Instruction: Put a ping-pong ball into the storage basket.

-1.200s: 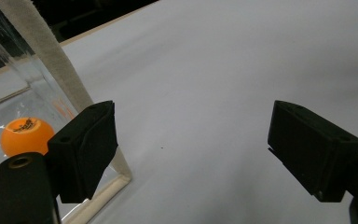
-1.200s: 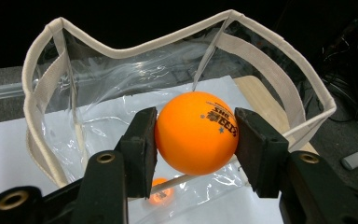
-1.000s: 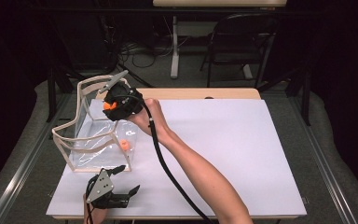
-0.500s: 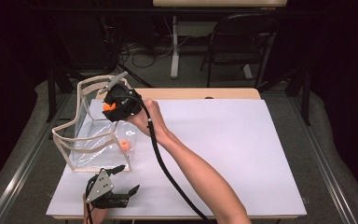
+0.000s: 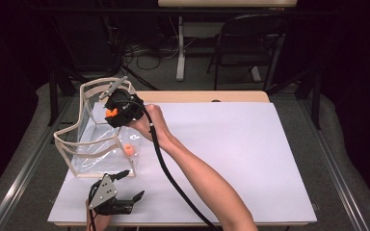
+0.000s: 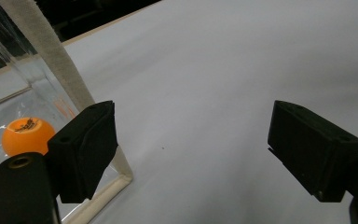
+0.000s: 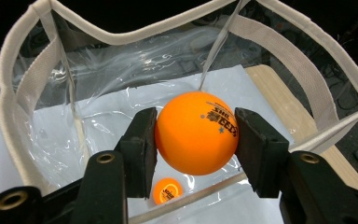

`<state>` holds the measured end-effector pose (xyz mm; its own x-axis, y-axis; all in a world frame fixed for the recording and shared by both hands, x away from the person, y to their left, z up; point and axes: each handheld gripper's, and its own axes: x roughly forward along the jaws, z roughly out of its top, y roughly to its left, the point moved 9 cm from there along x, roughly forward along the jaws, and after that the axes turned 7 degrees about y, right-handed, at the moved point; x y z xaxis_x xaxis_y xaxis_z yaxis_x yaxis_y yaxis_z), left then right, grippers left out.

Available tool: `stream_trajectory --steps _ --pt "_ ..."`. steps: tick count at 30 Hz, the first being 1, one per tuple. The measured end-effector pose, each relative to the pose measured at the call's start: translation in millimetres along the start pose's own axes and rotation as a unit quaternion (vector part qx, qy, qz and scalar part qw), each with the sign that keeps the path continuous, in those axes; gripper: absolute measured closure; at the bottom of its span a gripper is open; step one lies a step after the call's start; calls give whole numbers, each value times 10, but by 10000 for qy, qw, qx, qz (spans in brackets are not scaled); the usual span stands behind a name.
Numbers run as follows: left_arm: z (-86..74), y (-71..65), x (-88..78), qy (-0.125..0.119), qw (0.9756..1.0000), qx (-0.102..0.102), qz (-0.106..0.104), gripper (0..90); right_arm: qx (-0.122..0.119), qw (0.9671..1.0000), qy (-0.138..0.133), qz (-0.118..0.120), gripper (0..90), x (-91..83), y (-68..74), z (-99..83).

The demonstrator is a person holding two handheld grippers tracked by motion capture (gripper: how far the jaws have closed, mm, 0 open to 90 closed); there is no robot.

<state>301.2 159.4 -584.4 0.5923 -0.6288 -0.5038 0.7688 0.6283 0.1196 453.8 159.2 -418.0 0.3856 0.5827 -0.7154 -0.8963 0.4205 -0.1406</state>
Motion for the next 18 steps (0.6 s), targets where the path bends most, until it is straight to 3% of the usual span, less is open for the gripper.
stream_trajectory --steps 13,18 --pt "0 1 3 14 10000 14 -1 157 6 10000 41 -56 503 40 -11 -11" --pt "2 -4 7 1 10000 10 -21 157 62 9999 -32 -96 370 17 -18 -3"
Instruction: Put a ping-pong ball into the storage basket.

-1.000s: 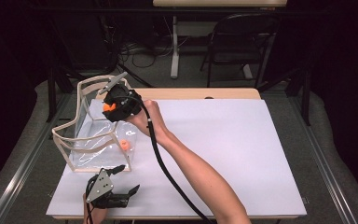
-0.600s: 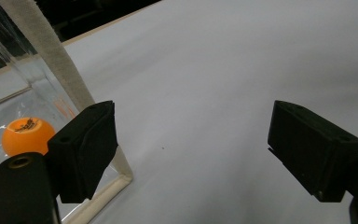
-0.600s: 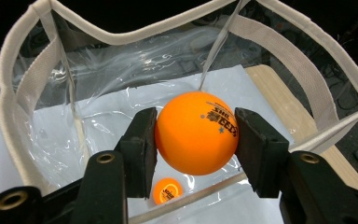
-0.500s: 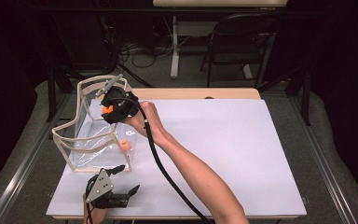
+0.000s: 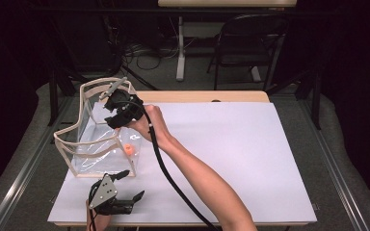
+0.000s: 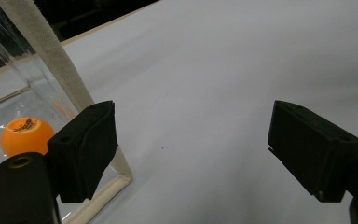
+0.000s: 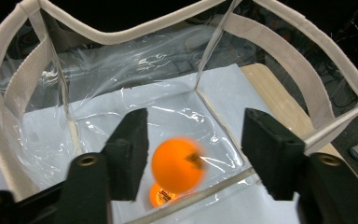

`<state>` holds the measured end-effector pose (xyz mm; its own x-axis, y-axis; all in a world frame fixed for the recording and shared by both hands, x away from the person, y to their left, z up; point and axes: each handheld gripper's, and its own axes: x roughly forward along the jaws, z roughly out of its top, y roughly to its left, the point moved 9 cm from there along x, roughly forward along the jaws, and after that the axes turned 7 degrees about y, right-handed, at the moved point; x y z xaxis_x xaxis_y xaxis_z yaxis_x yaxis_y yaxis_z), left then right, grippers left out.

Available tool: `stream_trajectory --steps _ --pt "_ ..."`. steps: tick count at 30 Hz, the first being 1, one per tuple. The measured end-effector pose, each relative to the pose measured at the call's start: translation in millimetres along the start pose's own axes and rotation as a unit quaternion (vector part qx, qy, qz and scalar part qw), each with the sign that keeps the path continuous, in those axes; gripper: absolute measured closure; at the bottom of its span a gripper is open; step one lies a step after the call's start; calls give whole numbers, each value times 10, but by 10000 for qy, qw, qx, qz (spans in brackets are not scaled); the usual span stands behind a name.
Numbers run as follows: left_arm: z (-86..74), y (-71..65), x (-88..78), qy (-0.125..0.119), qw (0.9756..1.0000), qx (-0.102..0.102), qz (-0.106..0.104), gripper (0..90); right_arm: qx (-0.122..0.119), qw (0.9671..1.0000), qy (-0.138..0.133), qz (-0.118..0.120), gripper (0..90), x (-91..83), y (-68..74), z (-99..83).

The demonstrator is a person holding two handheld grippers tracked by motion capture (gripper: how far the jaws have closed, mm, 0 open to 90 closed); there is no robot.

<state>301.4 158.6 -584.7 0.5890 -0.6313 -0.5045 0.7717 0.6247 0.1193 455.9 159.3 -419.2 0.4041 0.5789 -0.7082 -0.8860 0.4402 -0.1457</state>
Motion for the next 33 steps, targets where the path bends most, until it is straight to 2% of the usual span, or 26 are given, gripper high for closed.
stream_trajectory --steps 8,10,21,33 --pt "-2 0 5 15 10000 6 1 157 101 9998 -140 107 236 -162 -10 -28" --pt "-1 -1 5 28 10000 36 0 157 130 9997 -180 81 165 -211 -30 -56" --pt "-12 -2 3 30 10000 -17 15 157 310 9987 -392 16 103 -436 -177 -309" --pt "-15 -5 3 57 10000 -17 47 158 475 9984 -276 -93 51 -519 -314 -692"
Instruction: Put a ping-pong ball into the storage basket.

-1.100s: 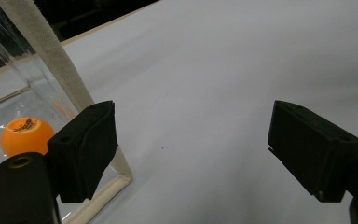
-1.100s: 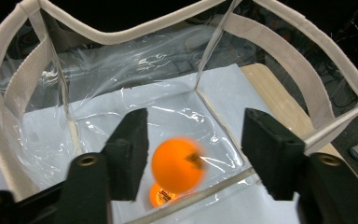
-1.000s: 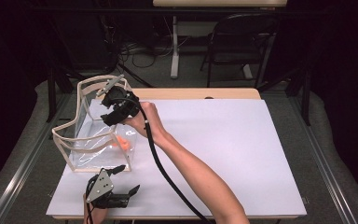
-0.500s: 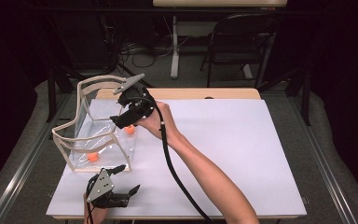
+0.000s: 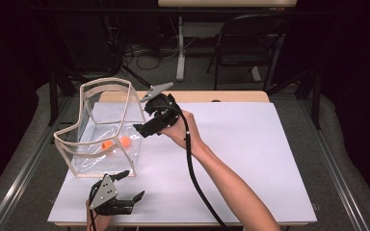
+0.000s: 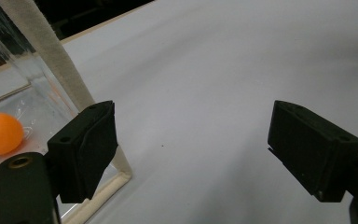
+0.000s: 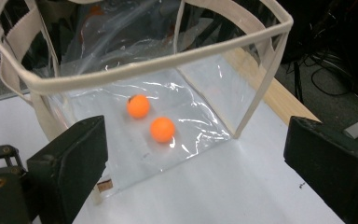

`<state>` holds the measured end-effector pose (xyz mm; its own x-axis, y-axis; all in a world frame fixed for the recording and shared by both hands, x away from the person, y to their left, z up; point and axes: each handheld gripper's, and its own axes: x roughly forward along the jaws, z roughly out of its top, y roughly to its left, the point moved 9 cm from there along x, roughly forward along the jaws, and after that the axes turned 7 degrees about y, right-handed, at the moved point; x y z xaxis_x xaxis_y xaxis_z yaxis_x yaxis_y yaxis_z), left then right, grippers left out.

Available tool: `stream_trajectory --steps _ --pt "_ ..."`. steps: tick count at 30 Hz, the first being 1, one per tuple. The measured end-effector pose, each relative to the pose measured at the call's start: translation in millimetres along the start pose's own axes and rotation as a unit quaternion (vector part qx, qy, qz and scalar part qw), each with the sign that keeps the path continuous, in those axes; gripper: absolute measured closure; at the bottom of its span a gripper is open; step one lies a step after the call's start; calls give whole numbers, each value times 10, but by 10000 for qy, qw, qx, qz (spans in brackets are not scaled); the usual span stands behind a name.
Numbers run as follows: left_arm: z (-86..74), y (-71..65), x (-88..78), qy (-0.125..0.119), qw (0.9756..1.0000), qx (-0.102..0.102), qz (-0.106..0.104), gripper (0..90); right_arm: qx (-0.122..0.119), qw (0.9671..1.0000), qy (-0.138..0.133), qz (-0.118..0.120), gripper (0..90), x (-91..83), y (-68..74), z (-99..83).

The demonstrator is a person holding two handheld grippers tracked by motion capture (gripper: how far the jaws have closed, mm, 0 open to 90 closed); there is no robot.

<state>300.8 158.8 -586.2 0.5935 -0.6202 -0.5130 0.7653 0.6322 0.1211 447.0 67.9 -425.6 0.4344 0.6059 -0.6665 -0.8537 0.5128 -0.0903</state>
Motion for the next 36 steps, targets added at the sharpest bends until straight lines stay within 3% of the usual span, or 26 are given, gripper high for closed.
stream_trajectory --steps 22,36 --pt "13 -8 26 3 10000 45 -40 157 322 9980 526 -96 0 -43 -231 -734" --pt "13 -4 16 2 10000 40 -22 158 438 9964 727 -84 0 -124 -231 -1191"
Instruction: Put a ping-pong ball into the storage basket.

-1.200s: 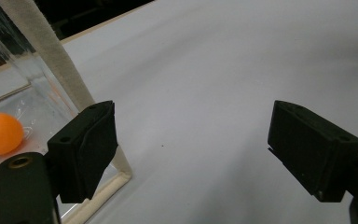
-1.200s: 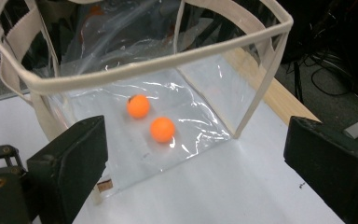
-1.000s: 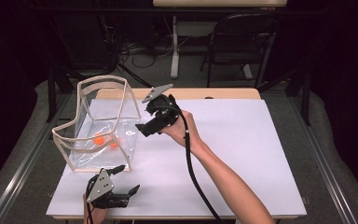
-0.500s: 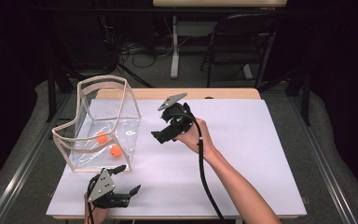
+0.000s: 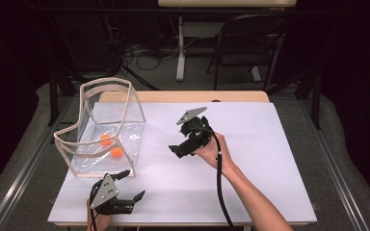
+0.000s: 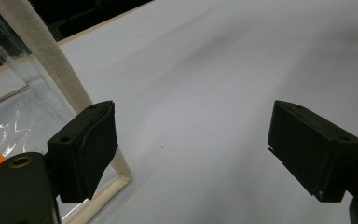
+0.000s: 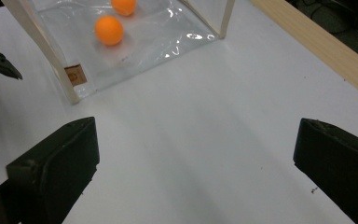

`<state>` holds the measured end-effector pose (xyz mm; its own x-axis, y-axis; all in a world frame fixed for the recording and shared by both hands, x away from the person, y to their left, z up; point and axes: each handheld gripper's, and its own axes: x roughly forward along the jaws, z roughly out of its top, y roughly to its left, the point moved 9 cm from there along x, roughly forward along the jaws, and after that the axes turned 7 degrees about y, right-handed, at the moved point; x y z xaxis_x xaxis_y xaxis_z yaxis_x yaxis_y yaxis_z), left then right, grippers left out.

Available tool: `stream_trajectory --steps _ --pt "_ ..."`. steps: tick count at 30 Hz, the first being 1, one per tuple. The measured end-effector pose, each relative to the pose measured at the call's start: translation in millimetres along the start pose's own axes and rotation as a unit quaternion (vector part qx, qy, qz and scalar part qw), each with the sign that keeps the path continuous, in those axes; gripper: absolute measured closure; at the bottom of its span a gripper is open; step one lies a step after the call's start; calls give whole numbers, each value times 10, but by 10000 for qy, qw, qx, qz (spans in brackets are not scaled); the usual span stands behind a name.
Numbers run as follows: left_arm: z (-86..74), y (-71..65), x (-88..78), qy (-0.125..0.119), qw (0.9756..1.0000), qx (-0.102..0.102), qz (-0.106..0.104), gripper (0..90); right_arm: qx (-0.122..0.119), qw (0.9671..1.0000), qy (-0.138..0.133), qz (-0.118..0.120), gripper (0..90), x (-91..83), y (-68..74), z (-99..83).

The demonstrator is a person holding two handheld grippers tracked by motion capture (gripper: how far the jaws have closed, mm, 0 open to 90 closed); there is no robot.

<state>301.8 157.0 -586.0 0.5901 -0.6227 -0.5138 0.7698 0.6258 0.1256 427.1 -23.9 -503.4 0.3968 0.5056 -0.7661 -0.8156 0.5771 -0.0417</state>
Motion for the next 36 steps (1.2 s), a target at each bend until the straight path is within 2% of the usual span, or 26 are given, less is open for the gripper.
stream_trajectory --steps 10,14,24,36 --pt "-4 2 3 21 10000 4 4 158 168 9997 152 5 0 41 -33 -396" --pt "-7 6 -2 16 10000 1 0 157 161 9996 220 -18 0 34 -23 -523" --pt "-14 11 -10 14 10000 -23 8 157 248 9993 279 -97 0 -60 -18 -832" --pt "-22 14 -8 28 10000 -22 10 157 397 9988 188 -196 0 -174 -1 -1179"
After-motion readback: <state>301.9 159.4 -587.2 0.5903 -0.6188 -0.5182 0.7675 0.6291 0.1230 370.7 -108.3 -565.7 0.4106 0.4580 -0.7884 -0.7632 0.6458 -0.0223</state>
